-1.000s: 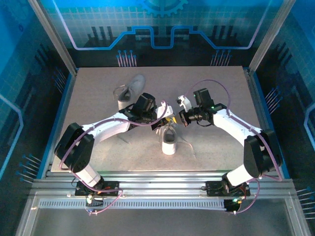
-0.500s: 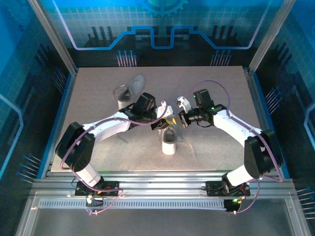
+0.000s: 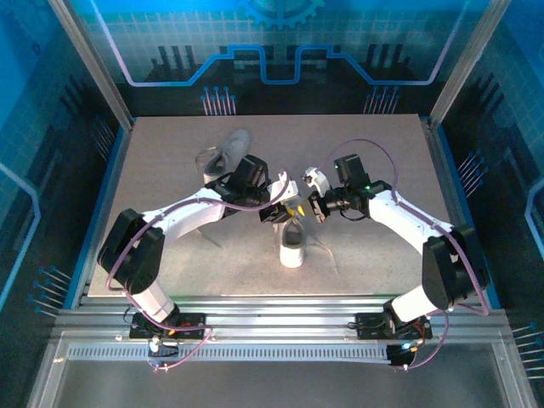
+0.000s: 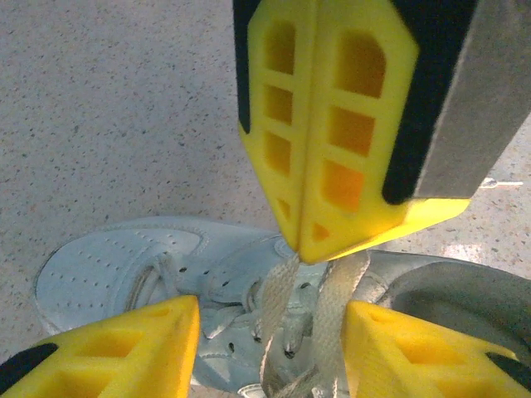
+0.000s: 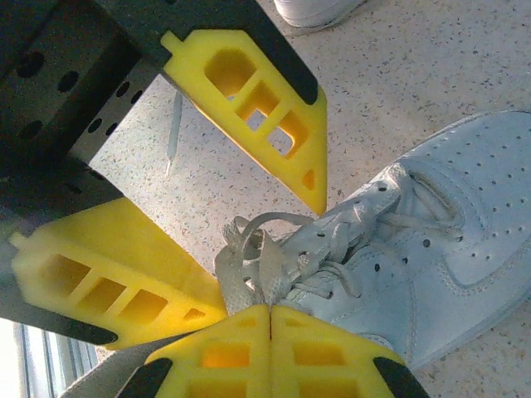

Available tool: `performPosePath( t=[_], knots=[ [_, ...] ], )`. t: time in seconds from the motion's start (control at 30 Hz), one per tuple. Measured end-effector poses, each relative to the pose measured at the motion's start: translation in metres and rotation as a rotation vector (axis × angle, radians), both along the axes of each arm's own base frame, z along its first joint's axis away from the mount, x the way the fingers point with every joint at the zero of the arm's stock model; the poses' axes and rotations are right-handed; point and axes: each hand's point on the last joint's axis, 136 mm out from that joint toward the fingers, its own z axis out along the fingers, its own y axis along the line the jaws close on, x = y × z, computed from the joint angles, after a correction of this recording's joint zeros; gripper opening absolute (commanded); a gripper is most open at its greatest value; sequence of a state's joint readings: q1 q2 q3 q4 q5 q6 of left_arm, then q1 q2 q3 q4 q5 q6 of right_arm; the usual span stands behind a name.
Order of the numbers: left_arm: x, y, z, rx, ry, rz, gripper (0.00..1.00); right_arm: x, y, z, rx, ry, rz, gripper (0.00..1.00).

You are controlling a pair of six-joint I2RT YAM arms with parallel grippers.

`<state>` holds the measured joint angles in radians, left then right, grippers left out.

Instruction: Tie the shoes

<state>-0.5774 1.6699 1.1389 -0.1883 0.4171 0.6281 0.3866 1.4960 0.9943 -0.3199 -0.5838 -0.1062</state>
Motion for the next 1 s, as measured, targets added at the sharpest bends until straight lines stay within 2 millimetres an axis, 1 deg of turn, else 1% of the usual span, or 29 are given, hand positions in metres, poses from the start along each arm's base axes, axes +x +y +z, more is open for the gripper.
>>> performPosePath(
  t=[0.2, 0.4, 0.53, 0.87, 1.0],
  knots=[
    [-0.003, -0.004, -0.002, -0.003, 0.023, -0.041, 0.48, -0.001, 0.0, 0.0, 0.0, -0.006, 0.009, 0.0],
    [-0.003, -0.005, -0.006, -0.01, 0.057, -0.06, 0.38, -0.005, 0.0, -0.002, 0.003, -0.008, 0.026, 0.0],
    [-0.003, -0.006, -0.01, -0.012, 0.079, -0.069, 0.33, -0.006, 0.001, 0.001, 0.011, -0.023, 0.035, 0.0],
    [-0.004, -0.006, -0.011, -0.019, 0.093, -0.066, 0.12, -0.009, 0.001, 0.0, 0.013, -0.023, 0.044, 0.0],
    [0.0, -0.007, -0.007, -0.043, 0.094, -0.053, 0.01, -0.01, 0.001, -0.001, 0.016, -0.019, 0.05, 0.0]
  ],
)
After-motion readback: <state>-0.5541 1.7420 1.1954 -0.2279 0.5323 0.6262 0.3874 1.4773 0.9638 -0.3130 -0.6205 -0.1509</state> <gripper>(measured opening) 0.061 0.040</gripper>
